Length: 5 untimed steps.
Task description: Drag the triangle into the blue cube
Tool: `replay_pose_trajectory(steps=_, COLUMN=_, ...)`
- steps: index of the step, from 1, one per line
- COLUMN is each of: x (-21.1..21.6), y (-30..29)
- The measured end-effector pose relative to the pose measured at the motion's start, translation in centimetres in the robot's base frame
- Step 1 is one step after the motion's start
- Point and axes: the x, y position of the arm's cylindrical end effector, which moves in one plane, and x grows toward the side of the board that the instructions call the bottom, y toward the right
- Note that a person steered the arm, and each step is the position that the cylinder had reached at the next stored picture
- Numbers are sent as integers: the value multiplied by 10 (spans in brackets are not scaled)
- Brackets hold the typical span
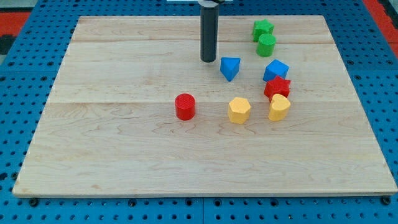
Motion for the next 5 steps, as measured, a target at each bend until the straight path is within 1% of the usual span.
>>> replay_pose_trajectory(steps=1, x=0, y=26)
replay_pose_trajectory(steps=2, x=29, y=-23)
replay_pose_trajectory(steps=3, x=31, y=-3)
replay_pose_trajectory(steps=4, x=53, y=71)
replay_pose_trajectory(steps=5, x=53, y=95)
